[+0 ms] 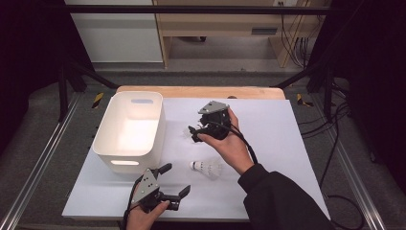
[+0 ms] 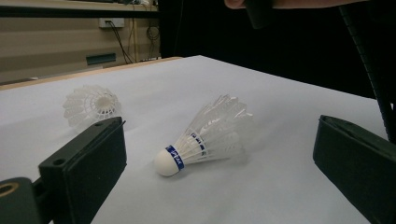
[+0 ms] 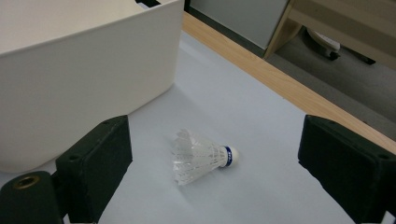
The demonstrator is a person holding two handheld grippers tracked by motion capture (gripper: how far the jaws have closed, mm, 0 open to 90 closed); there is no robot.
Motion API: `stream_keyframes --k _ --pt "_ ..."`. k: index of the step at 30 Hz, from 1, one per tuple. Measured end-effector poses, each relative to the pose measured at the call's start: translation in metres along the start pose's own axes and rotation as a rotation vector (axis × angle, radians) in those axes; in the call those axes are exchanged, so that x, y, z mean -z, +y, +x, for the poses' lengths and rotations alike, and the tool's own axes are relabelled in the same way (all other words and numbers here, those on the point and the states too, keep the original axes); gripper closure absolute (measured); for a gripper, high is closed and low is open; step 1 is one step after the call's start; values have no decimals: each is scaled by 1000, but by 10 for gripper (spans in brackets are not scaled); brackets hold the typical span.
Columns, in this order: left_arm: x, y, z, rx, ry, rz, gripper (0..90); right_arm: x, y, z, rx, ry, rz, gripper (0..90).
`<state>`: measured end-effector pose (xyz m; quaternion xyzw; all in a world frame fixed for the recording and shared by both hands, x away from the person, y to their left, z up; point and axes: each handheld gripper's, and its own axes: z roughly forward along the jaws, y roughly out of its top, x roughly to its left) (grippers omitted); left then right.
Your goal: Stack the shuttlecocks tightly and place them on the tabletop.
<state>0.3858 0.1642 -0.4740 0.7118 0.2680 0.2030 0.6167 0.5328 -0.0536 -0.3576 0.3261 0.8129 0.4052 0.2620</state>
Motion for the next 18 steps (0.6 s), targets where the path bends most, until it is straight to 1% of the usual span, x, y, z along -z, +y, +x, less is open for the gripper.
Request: stream_keyframes --k 4,6,10,13,14,15,18 --pt "0 0 -1 -5 -3 2 23 -20 -4 1 12 -12 56 127" --pt "-1 0 -1 -6 -4 3 23 -28 -6 0 10 -25 72 145" --pt "-2 -1 -1 -1 -6 4 24 -41 -10 -4 -6 -26 102 164" --pt "-2 -1 0 -5 -7 7 24 -50 -14 -7 -8 -31 132 197" --pt "-2 -1 0 -3 -8 8 23 -53 -16 -7 -13 -33 140 216" --pt "-2 -1 0 -3 -8 10 23 -56 -17 -8 -12 -31 149 256" --pt "-2 -1 -1 -3 -9 9 24 -66 -21 -7 -17 -15 181 323"
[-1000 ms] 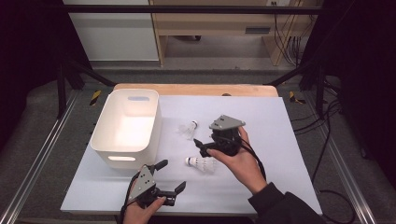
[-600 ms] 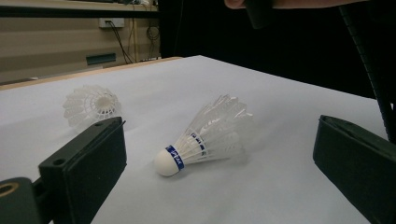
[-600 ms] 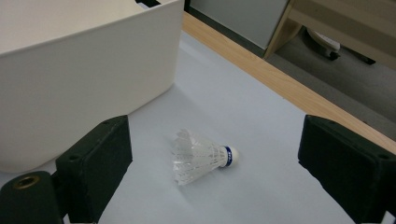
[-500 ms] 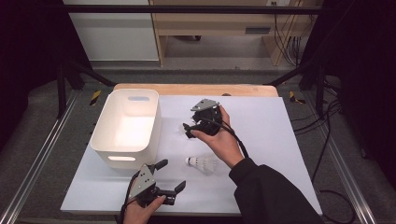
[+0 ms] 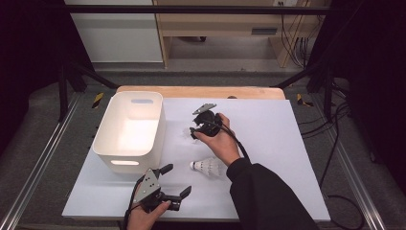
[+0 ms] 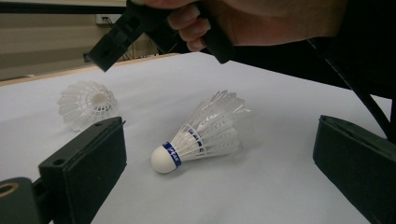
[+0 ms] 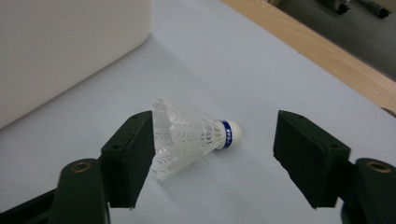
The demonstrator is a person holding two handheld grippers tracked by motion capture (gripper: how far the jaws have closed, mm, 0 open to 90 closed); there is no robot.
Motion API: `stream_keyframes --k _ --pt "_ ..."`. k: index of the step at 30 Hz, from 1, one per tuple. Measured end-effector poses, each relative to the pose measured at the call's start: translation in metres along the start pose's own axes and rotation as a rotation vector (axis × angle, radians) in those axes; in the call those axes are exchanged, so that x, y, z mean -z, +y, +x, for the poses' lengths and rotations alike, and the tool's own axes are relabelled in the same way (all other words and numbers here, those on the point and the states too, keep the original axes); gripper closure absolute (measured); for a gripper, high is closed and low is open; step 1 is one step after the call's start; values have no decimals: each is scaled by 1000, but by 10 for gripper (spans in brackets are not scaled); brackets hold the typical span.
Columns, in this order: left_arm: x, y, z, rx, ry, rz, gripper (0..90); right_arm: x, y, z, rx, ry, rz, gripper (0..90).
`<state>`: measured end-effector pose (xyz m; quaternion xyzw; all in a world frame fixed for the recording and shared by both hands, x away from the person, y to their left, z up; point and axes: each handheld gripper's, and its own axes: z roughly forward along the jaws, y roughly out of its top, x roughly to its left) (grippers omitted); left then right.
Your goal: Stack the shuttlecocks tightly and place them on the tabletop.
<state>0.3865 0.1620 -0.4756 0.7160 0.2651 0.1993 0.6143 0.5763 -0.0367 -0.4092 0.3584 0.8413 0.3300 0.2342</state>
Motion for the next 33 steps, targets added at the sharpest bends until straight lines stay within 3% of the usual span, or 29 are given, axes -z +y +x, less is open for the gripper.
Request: stream_keyframes --k 7,11,18,22,25,29,33 --pt "1 1 1 2 2 -6 24 -14 -3 17 44 16 13 452" --pt "1 1 1 1 1 -5 24 -20 -4 19 54 6 22 547" --pt "1 1 0 -2 -1 -4 24 -32 -7 24 77 -5 57 631" --pt "1 1 0 -1 -1 -5 24 -33 -8 26 112 -45 71 725" --pt "1 1 0 -2 -2 -4 24 -33 -9 26 113 -38 80 760" --pt "1 1 -1 -6 0 -2 25 -29 -8 27 158 -48 86 880" --pt "0 1 -2 -12 -2 2 27 -24 -8 26 173 -55 101 900"
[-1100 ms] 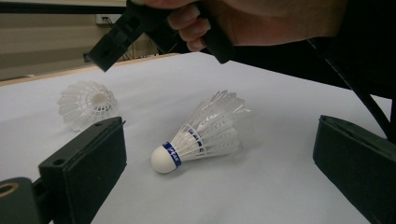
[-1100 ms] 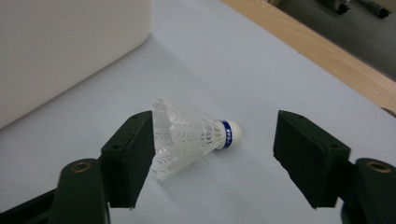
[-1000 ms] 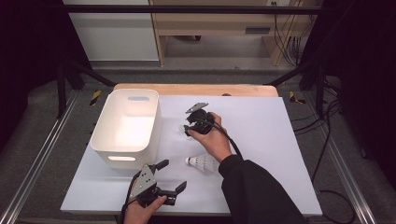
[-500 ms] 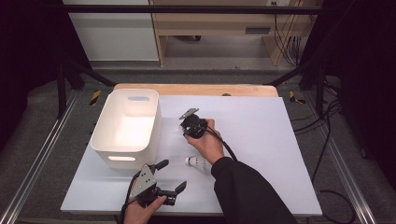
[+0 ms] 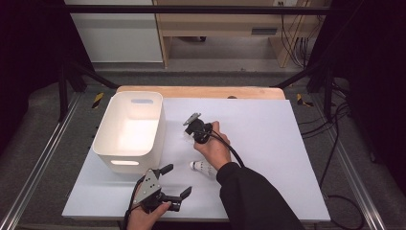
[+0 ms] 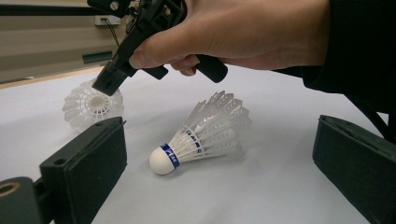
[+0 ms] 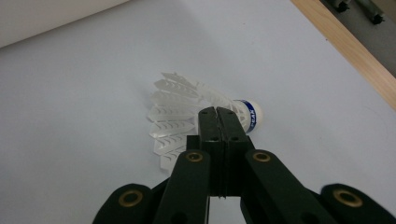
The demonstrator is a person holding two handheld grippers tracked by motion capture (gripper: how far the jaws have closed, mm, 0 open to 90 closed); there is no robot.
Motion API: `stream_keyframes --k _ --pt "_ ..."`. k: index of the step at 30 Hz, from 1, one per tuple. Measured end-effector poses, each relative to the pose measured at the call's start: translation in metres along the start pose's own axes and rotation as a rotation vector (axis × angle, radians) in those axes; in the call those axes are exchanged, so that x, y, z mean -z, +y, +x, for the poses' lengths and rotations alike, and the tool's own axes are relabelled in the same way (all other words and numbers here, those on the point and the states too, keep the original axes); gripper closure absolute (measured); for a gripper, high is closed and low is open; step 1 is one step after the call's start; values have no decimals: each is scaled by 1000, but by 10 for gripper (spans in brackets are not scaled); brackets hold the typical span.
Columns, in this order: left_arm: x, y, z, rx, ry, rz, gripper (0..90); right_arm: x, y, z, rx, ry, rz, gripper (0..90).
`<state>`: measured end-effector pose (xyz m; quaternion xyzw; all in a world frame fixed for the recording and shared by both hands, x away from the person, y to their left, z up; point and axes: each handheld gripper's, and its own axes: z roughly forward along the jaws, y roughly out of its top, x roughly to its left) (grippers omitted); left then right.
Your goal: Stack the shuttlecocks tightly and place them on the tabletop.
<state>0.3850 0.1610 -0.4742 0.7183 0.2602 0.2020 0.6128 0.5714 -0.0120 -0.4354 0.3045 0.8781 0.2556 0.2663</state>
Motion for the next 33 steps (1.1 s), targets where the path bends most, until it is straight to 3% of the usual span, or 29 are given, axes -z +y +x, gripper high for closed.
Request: stream_keyframes --k 7,13,19,25,28,33 --pt "1 0 0 1 2 -3 27 21 -7 -13 -37 -7 -66 900" --pt "1 1 0 -1 4 -3 27 56 -32 -31 -70 -17 -171 900" --pt "1 0 1 -2 7 4 27 95 -82 -50 -162 -19 -272 900" --pt "2 -1 1 -2 13 10 27 125 -138 -60 -235 -25 -352 900" --pt "2 -1 2 3 20 6 27 135 -164 -60 -264 -8 -376 900" --pt "2 -1 -1 5 14 7 27 145 -200 -54 -269 2 -389 900"
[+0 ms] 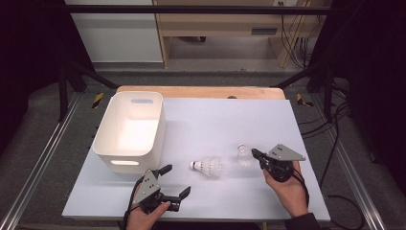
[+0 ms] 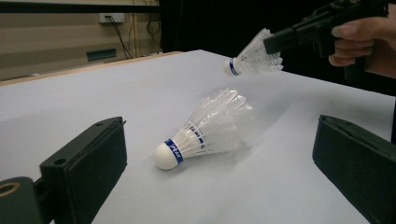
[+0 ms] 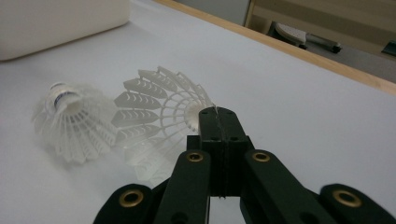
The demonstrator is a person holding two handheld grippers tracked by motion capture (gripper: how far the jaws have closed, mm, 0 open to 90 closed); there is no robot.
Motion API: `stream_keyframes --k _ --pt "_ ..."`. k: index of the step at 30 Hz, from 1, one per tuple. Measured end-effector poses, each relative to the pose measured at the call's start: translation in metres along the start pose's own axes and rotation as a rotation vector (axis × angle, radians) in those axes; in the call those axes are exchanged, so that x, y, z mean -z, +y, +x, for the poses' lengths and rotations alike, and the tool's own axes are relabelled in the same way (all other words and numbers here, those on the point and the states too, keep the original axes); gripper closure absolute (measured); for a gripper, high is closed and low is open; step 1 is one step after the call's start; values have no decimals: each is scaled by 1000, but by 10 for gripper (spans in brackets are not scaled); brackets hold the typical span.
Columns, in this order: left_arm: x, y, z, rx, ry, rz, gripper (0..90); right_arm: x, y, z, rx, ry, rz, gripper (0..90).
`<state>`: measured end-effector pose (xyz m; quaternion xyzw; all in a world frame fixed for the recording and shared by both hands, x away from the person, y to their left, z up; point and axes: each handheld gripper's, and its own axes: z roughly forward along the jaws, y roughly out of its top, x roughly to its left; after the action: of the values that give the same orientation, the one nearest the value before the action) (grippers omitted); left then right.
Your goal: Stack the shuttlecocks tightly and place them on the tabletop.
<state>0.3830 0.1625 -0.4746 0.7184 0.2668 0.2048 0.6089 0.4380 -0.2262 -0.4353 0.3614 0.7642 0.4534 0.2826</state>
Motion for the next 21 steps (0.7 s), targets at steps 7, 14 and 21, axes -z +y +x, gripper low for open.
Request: stream_keyframes --k 7,14,21 --pt "-3 -1 -3 4 -13 3 27 16 -21 -9 9 47 -81 900" --pt "-4 -2 -4 1 -9 19 29 16 -32 -11 20 47 -52 900" --pt "-3 -1 -3 4 -6 13 30 9 -41 -6 25 57 9 900"
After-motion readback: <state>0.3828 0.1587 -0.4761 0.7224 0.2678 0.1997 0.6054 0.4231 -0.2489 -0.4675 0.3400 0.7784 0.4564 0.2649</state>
